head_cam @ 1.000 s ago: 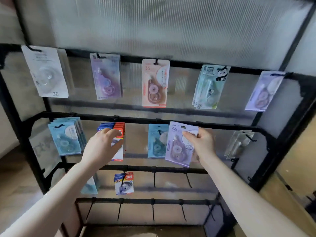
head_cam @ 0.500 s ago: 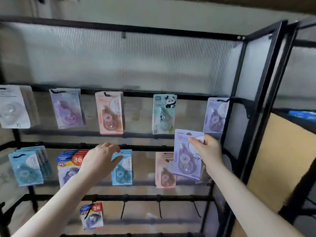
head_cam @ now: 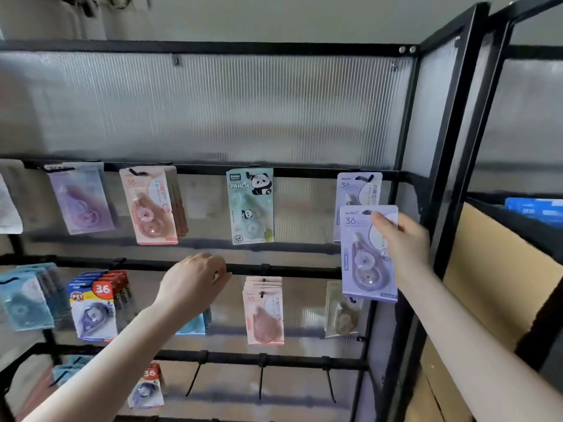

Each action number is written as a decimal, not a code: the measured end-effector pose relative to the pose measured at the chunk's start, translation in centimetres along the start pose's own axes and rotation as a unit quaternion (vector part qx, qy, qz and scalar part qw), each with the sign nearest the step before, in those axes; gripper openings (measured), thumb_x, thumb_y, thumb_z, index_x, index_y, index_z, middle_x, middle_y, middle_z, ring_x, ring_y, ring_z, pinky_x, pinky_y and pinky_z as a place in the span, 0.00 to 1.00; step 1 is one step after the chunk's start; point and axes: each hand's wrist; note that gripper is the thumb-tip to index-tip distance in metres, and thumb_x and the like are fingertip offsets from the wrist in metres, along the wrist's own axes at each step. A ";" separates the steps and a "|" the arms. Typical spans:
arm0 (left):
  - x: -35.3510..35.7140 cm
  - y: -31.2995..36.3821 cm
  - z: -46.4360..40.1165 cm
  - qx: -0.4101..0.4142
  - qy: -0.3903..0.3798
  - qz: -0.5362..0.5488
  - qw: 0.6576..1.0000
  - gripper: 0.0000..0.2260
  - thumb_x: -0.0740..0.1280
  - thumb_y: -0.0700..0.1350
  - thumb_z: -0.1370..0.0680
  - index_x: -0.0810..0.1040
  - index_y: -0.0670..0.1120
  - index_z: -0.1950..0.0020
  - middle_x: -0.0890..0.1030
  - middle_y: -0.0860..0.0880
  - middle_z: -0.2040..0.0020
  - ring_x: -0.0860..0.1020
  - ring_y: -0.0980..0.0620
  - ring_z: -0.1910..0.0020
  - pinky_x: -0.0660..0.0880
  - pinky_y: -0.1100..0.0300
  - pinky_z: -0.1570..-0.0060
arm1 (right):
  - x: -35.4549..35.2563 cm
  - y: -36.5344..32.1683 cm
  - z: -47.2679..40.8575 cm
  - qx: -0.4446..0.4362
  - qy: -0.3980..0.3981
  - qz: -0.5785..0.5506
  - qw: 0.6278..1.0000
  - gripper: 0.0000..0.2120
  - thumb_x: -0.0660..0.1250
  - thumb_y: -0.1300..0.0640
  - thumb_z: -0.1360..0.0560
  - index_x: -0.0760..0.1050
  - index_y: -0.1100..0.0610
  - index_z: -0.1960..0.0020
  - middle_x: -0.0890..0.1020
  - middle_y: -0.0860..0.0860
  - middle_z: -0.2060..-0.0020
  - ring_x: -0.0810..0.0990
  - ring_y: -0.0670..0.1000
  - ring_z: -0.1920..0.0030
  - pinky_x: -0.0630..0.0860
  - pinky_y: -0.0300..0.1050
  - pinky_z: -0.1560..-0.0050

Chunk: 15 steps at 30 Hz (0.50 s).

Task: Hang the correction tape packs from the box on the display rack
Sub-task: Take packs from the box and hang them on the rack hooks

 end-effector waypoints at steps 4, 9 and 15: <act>-0.1 0.4 -0.8 0.002 -0.003 -0.020 1.000 0.10 0.63 0.51 0.21 0.72 0.49 0.60 0.72 0.53 0.61 0.74 0.49 0.59 0.65 0.59 0.65 | 0.2 -0.8 -1.3 -0.019 0.015 -0.007 1.000 0.10 0.69 0.59 0.26 0.75 0.66 0.59 0.71 0.51 0.70 0.67 0.48 0.67 0.64 0.37 0.70; 0.1 0.9 -1.7 -0.008 0.000 -0.033 0.999 0.11 0.63 0.50 0.21 0.77 0.45 0.58 0.74 0.51 0.60 0.71 0.50 0.62 0.65 0.59 0.66 | 0.7 -1.9 -2.6 -0.033 0.020 -0.012 0.999 0.09 0.69 0.58 0.27 0.74 0.63 0.62 0.71 0.51 0.70 0.67 0.48 0.66 0.64 0.41 0.65; 0.4 1.0 -2.6 -0.005 -0.004 -0.042 0.999 0.10 0.63 0.50 0.21 0.77 0.46 0.58 0.77 0.51 0.58 0.72 0.51 0.61 0.69 0.59 0.66 | 0.9 -2.9 -4.3 -0.054 0.023 -0.008 0.998 0.10 0.69 0.60 0.27 0.74 0.68 0.59 0.72 0.54 0.68 0.68 0.50 0.65 0.64 0.42 0.62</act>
Point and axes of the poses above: each hand's wrist, its own z-axis away from the middle knuckle, its own x-axis out of the palm, y = z × x
